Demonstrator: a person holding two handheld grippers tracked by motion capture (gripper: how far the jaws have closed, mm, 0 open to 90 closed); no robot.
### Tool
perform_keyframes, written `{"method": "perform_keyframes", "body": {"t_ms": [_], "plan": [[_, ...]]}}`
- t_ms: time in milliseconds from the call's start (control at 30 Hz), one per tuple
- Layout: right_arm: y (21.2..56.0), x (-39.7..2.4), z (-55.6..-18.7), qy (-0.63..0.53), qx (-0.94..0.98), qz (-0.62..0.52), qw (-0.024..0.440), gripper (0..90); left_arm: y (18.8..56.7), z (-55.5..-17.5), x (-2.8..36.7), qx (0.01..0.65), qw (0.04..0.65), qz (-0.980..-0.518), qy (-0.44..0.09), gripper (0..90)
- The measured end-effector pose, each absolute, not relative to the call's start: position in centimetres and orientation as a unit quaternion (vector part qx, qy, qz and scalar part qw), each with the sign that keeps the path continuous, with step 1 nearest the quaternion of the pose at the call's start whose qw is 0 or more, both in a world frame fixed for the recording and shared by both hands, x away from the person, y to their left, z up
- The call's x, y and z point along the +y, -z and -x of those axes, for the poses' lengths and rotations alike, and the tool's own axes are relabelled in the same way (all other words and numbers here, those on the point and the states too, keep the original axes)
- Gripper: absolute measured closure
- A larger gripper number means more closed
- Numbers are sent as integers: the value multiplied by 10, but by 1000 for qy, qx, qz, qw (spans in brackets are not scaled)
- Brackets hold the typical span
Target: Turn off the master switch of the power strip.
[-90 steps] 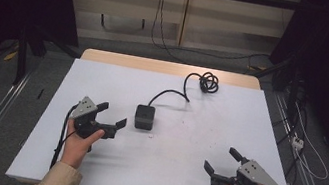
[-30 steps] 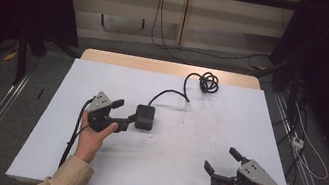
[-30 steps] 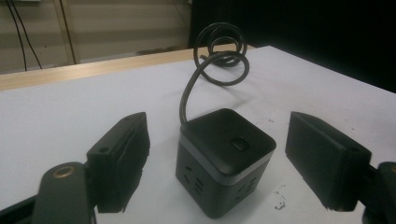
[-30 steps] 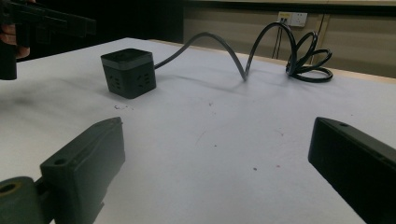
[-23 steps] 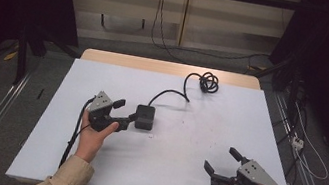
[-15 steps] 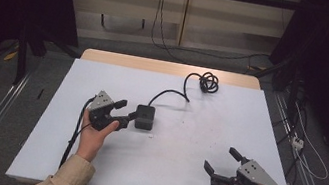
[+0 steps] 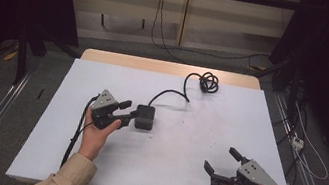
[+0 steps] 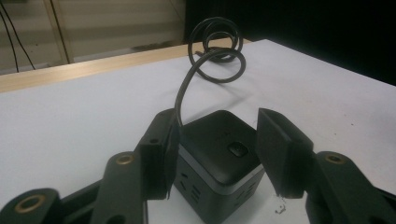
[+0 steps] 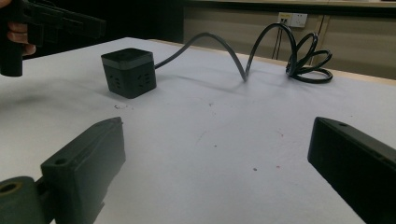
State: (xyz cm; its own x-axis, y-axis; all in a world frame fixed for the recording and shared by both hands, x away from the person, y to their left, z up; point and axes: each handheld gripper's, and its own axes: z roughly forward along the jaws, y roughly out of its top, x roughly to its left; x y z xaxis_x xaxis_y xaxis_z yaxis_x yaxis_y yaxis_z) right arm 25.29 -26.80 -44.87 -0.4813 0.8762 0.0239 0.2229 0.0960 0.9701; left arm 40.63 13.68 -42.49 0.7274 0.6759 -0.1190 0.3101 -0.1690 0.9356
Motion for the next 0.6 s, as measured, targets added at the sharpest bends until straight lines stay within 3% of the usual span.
{"method": "perform_keyframes", "body": {"t_ms": [600], "plan": [[449, -268, -253, -534, 675, -407, 305, 36, 425, -410, 131, 335, 555, -746, -152, 605]]}}
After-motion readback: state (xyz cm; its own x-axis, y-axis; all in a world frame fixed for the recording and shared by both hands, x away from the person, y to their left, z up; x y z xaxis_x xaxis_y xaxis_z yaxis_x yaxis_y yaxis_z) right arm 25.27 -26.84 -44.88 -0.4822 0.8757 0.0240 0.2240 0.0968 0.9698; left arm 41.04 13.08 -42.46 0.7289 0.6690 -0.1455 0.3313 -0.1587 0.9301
